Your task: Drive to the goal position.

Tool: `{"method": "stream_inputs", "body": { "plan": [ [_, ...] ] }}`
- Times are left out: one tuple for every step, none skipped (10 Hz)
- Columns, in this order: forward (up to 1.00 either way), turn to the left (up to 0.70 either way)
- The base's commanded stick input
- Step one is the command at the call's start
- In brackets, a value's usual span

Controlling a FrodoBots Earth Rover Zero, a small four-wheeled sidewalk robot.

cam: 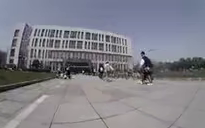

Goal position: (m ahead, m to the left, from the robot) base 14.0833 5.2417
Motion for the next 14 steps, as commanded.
{"method": "stream_inputs", "body": {
  "plan": [
    [1.00,0.00],
    [1.00,0.00],
    [1.00,0.00],
    [1.00,0.00],
    [1.00,0.00],
    [1.00,0.00],
    [1.00,0.00],
    [1.00,0.00],
    [1.00,0.00],
    [1.00,0.00],
    [1.00,0.00],
    [1.00,0.00],
    [1.00,0.00],
    [1.00,0.00]
  ]
}}
